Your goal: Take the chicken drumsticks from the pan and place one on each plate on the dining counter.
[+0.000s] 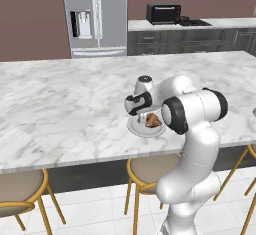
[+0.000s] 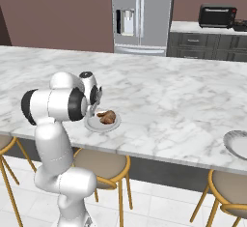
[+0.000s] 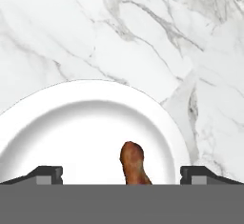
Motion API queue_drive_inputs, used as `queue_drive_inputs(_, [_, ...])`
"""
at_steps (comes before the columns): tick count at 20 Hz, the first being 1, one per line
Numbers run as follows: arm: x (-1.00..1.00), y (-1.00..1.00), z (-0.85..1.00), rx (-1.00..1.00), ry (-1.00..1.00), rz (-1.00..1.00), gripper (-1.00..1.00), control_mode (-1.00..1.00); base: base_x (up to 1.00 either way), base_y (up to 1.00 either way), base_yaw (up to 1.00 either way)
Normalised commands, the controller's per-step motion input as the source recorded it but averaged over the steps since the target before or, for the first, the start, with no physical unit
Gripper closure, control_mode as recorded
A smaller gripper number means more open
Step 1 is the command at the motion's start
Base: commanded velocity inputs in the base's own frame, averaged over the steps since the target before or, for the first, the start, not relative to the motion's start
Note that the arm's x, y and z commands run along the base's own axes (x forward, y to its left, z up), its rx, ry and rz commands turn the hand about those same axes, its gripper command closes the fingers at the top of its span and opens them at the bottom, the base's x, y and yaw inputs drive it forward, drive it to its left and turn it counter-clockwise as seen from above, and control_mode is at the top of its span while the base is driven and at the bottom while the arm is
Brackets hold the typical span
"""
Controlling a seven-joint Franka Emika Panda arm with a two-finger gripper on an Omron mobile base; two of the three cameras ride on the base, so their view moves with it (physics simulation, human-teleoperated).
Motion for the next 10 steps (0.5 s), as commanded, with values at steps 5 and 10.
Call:
queue_drive_inputs(5, [-0.58,0.0,0.42,0.01,0.0,-0.33,-1.0,-1.0,0.0,0.0,0.0])
queue_drive_inputs(10, [-0.67,-0.03,0.32,0.08,0.02,-0.54,-1.0,-1.0,0.0,0.0,0.0])
